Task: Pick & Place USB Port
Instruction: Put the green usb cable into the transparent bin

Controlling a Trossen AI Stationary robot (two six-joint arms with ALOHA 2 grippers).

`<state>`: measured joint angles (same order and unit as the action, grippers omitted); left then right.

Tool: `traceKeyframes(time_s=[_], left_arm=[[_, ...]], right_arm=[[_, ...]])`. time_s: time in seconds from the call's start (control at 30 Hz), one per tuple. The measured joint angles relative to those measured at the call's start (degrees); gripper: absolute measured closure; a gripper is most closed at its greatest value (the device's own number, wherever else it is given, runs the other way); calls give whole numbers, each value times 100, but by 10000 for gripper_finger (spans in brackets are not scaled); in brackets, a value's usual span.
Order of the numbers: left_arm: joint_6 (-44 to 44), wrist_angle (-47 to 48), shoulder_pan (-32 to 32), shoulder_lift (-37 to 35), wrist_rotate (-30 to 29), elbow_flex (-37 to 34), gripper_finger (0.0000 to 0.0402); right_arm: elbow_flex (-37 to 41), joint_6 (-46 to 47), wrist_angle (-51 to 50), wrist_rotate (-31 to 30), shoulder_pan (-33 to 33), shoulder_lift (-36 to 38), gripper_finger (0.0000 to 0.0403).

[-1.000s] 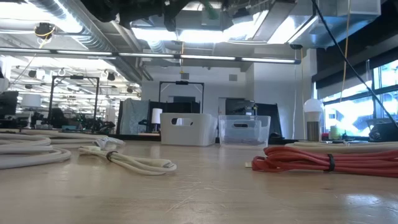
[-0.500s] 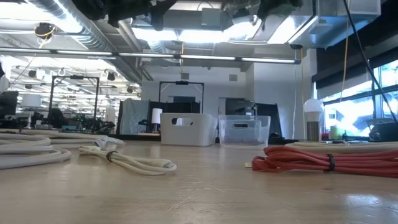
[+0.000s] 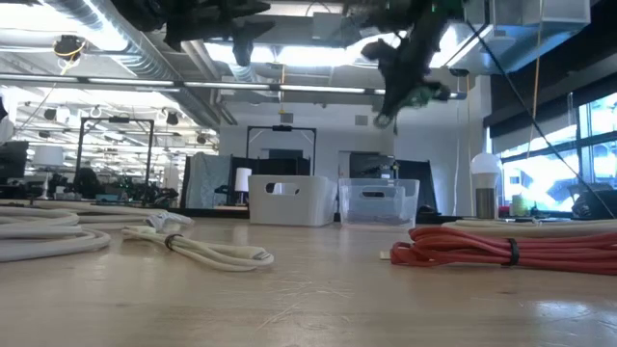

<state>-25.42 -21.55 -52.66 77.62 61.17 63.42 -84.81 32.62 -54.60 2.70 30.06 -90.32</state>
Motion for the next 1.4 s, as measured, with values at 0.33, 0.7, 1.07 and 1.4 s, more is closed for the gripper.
traceKeyframes(time_s=[0.33, 0.7, 1.07, 1.4], left_arm=[[222, 38, 0, 0, -102, 0, 240], [261, 39, 7, 2, -171, -2, 240], [261, 42, 7, 4, -299, -2, 240], [263, 46, 7, 4, -319, -2, 240]], right_arm=[[1249, 148, 2038, 212, 297, 0, 386], [1433, -172, 2582, -122, 425, -599, 386], [1433, -627, 3075, -463, 433, -1242, 386], [1433, -1223, 3318, -785, 433, -1814, 386]])
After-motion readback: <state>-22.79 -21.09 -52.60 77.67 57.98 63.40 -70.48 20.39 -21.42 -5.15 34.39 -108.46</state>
